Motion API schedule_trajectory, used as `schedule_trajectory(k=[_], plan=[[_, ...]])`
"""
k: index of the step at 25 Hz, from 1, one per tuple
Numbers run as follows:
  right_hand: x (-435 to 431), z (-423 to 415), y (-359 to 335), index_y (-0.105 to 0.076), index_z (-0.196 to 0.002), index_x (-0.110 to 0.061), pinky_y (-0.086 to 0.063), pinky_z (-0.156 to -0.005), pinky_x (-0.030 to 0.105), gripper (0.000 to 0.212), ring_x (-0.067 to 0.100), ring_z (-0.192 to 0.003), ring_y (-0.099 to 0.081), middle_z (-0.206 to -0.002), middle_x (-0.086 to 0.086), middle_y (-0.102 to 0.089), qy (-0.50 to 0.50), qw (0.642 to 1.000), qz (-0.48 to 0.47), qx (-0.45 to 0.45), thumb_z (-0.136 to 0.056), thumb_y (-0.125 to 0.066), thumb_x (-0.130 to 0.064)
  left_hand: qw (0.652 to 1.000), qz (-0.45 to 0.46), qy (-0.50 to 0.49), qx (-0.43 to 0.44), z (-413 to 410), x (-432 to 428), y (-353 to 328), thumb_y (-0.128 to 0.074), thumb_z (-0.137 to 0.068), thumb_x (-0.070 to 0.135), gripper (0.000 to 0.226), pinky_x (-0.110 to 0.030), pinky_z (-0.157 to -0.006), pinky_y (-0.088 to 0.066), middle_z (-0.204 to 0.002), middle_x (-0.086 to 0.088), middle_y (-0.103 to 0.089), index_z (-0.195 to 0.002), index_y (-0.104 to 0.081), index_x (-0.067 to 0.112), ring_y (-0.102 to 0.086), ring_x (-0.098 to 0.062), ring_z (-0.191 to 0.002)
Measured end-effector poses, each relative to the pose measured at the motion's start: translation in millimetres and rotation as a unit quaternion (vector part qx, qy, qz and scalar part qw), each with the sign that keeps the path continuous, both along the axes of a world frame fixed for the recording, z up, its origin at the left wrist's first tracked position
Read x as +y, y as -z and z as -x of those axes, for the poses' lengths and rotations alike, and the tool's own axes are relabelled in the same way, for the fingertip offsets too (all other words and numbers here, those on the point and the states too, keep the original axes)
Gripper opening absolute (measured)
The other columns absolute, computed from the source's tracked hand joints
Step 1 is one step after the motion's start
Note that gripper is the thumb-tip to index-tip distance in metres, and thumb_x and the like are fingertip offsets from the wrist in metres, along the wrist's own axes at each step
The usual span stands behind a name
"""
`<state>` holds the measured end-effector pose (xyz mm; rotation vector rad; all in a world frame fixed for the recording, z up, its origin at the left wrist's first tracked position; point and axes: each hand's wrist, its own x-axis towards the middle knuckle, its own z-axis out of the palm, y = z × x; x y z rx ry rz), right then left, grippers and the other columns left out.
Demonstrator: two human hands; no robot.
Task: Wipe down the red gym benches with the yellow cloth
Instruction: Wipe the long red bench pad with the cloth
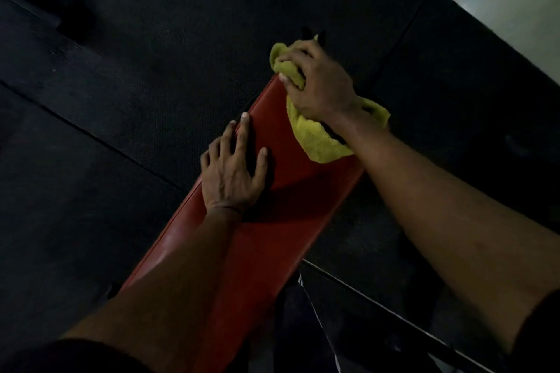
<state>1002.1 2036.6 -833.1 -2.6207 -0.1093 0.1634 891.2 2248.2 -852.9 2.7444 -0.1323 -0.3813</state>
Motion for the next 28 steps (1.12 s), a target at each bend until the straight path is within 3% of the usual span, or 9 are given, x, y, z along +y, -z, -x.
schedule_trajectory(k=[3, 6, 10, 15, 17, 19, 21, 23, 28], plan=[[-8, 5, 2, -0.056, -0.136, -0.024, -0.039, -0.071, 0.016, 0.044, 0.006, -0.104, -0.053, -0.137, -0.001, -0.049, 0.138, 0.99, 0.019, 0.025, -0.099, -0.051, -0.047, 1.0, 0.002, 0.0, -0.004, -1, 1, 0, -0.04, -0.1, 0.057, 0.071, -0.049, -0.108, -0.035, -0.156, -0.006, -0.039, -0.161, -0.015, 0.032, -0.042, -0.029, -0.134], [-29, 40, -5, -0.054, -0.138, -0.02, -0.04, -0.072, 0.025, 0.045, 0.011, -0.102, -0.054, -0.136, 0.004, -0.05, 0.237, 0.968, 0.044, 0.073, -0.101, -0.049, -0.046, 1.0, 0.007, -0.004, 0.005, -2, 2, 0, -0.039, -0.1, 0.058, 0.071, -0.051, -0.108, -0.035, -0.157, -0.007, -0.038, -0.161, -0.013, 0.033, -0.042, -0.031, -0.134], [-23, 70, -7, -0.055, -0.137, -0.02, -0.054, -0.079, 0.035, 0.044, 0.017, -0.106, -0.059, -0.136, 0.005, -0.05, 0.216, 0.974, 0.057, 0.029, -0.102, -0.049, -0.045, 1.0, 0.003, -0.001, 0.005, -3, 1, 1, -0.034, -0.098, 0.061, 0.072, -0.052, -0.106, -0.036, -0.155, -0.008, -0.039, -0.161, -0.014, 0.033, -0.044, -0.032, -0.131], [-22, 20, -6, -0.056, -0.13, -0.026, -0.045, -0.071, 0.027, 0.041, 0.013, -0.104, -0.058, -0.133, -0.001, -0.052, 0.131, 0.99, 0.018, 0.054, -0.1, -0.048, -0.052, 1.0, -0.012, -0.001, -0.01, -3, 2, 4, -0.033, -0.098, 0.061, 0.071, -0.051, -0.103, -0.037, -0.153, -0.007, -0.042, -0.16, -0.018, 0.031, -0.045, -0.032, -0.128], [-40, 27, -4, -0.057, -0.129, -0.025, -0.041, -0.067, 0.022, 0.039, 0.01, -0.102, -0.055, -0.13, -0.001, -0.053, 0.156, 0.986, 0.002, 0.067, -0.1, -0.049, -0.051, 1.0, -0.011, -0.002, -0.01, -3, 0, 3, -0.033, -0.097, 0.061, 0.071, -0.053, -0.103, -0.038, -0.152, -0.008, -0.043, -0.16, -0.019, 0.031, -0.045, -0.033, -0.128], [-49, 60, -1, -0.059, -0.13, -0.021, -0.043, -0.068, 0.019, 0.039, 0.008, -0.101, -0.052, -0.13, 0.001, -0.054, 0.264, 0.963, -0.004, 0.053, -0.101, -0.05, -0.047, 1.0, -0.006, -0.002, -0.008, -3, 0, 4, -0.033, -0.097, 0.061, 0.071, -0.054, -0.103, -0.037, -0.152, -0.01, -0.043, -0.16, -0.019, 0.031, -0.045, -0.034, -0.129], [-43, 101, 1, -0.059, -0.132, -0.018, -0.053, -0.082, 0.029, 0.04, 0.012, -0.109, -0.056, -0.134, 0.004, -0.052, 0.356, 0.934, -0.016, -0.001, -0.101, -0.051, -0.042, 1.0, -0.003, -0.003, -0.01, -3, 1, 4, -0.033, -0.097, 0.061, 0.071, -0.055, -0.103, -0.037, -0.152, -0.011, -0.043, -0.16, -0.019, 0.031, -0.046, -0.035, -0.129], [-27, 133, 4, -0.055, -0.139, -0.02, -0.05, -0.092, 0.027, 0.041, 0.015, -0.124, -0.052, -0.144, 0.005, -0.046, 0.406, 0.913, -0.032, -0.023, -0.103, -0.05, -0.039, 1.0, -0.003, -0.004, -0.012, -3, 0, 5, -0.032, -0.097, 0.061, 0.071, -0.055, -0.103, -0.037, -0.152, -0.011, -0.043, -0.16, -0.02, 0.031, -0.046, -0.035, -0.129], [18, 173, -2, -0.038, -0.153, -0.028, -0.041, -0.091, 0.027, 0.052, 0.021, -0.134, -0.045, -0.158, 0.009, -0.031, 0.551, 0.822, -0.141, 0.031, -0.104, -0.046, -0.042, 1.0, -0.001, -0.004, -0.019, -2, 0, 5, -0.032, -0.097, 0.061, 0.071, -0.056, -0.102, -0.037, -0.151, -0.012, -0.044, -0.16, -0.02, 0.03, -0.046, -0.036, -0.129]])
